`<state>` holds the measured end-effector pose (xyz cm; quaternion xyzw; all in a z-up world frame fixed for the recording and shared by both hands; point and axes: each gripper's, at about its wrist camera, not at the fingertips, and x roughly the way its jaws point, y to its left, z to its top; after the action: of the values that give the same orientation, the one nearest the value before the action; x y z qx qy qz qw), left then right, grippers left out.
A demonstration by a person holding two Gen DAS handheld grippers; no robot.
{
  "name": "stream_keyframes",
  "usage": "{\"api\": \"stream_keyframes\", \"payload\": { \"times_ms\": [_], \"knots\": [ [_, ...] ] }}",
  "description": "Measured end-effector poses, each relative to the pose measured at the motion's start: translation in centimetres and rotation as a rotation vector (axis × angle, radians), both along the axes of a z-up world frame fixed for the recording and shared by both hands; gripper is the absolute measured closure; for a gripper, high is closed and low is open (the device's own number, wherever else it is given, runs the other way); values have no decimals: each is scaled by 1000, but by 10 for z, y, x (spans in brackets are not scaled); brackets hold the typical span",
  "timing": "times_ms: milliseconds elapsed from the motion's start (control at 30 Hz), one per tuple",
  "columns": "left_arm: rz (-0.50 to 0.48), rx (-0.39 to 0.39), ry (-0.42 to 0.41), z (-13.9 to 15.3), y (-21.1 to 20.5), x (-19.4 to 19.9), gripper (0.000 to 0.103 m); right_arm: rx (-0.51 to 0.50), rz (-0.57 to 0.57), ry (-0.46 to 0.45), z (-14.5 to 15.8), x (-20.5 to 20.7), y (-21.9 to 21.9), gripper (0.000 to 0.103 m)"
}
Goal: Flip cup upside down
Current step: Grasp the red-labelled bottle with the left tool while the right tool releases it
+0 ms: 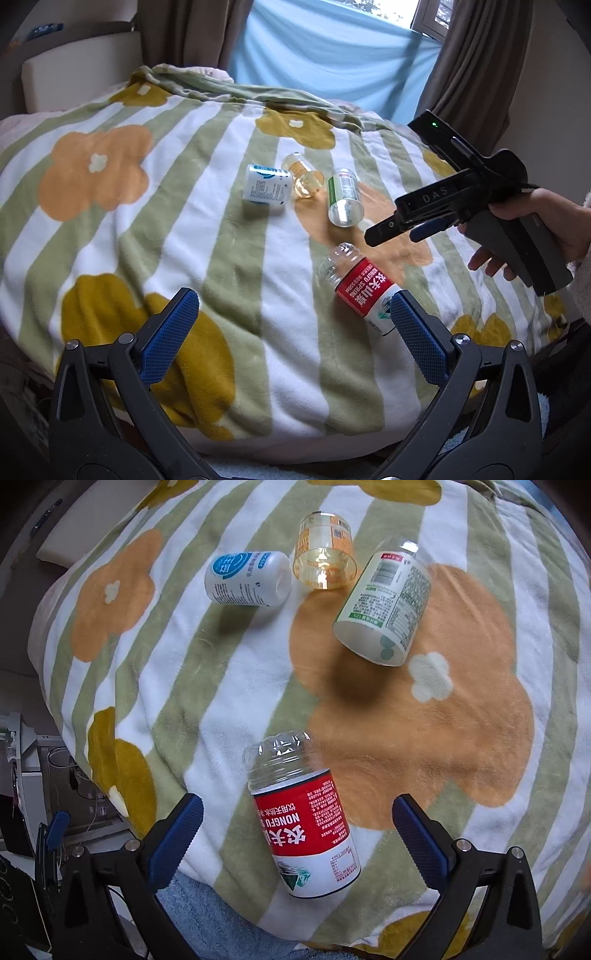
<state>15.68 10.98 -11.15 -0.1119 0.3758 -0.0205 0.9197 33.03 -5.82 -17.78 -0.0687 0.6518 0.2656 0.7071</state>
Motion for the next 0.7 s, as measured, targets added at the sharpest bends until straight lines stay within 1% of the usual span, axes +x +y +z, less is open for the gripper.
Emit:
{"api": "stream_keyframes", "payload": {
  "times_ms": [67, 133, 200, 267, 333, 400, 467, 533, 567, 600, 700],
  "knots": [
    [8, -25, 0, 9, 1, 4, 0, 20, -15, -110, 20, -11, -15, 1],
    [19, -51, 3, 16, -2, 10, 0, 32, -32, -219, 35, -25, -30, 1],
    [30, -75, 25, 21, -6, 22, 0, 78, -57, -305, 48, -28, -57, 1],
    [43, -105, 50, 22, -13, 35, 0, 132, -101, -395, 60, -42, -85, 1],
    [53, -121, 92, 20, -23, 51, 0, 144, -116, -527, 70, -62, -104, 1],
    [55, -118, 134, 14, -36, 67, 0, 115, -160, -689, 73, -85, -119, 1],
    [46, -121, 207, 2, -49, 86, 0, 96, -197, -864, 71, -107, -136, 1],
    [60, -156, 271, -14, -58, 102, 0, 65, -236, -1003, 60, -125, -147, 1],
    [83, -172, 302, -23, -60, 107, 0, 57, -249, -1042, 52, -130, -152, 1],
    [109, -190, 336, -32, -62, 114, 0, 62, -256, -1061, 45, -134, -157, 1],
    [175, -225, 404, -55, -69, 131, 0, 84, -282, -1079, 23, -140, -171, 1]
  ]
}}
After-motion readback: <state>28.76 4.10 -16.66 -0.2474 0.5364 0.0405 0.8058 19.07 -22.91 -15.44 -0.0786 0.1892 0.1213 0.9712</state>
